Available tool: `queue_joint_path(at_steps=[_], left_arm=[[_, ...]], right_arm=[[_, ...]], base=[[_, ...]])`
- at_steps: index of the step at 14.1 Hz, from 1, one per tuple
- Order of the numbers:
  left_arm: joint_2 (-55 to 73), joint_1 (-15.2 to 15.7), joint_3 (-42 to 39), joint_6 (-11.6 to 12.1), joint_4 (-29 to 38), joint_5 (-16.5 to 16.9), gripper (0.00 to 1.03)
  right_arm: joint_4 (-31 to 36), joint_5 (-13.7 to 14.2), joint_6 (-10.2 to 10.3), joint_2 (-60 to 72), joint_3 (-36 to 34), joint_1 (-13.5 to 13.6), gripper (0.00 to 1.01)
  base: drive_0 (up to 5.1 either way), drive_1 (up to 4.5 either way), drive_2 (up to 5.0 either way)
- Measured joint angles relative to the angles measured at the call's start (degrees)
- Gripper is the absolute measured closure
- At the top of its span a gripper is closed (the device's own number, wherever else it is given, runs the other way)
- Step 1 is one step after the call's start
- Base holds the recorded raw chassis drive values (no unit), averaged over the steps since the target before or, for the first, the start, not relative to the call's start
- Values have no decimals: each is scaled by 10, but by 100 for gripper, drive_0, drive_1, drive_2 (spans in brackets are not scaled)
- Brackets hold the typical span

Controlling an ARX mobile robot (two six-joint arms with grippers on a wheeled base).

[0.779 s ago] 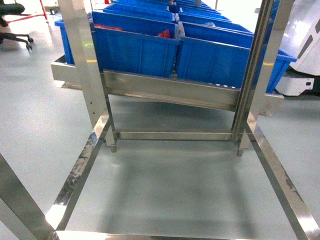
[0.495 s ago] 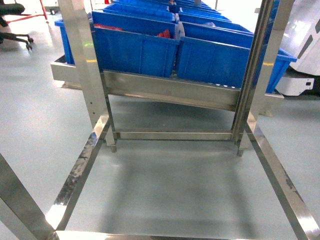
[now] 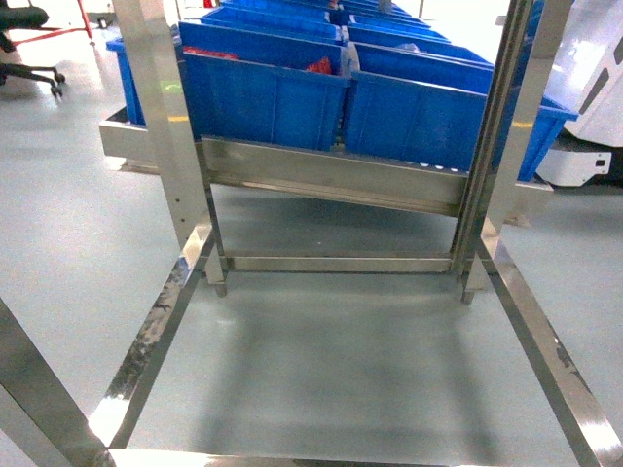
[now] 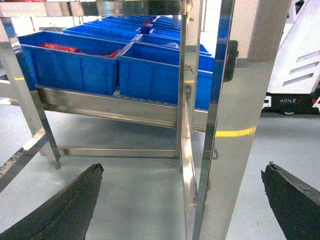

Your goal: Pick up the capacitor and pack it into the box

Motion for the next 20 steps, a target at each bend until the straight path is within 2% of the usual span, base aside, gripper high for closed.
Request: queue_joint_path(at_steps=[20], left_arm=[[0,0,0,0,-2,-1,5]], right_arm=[[0,1,0,0,0,0,3]], base=[[0,0,0]])
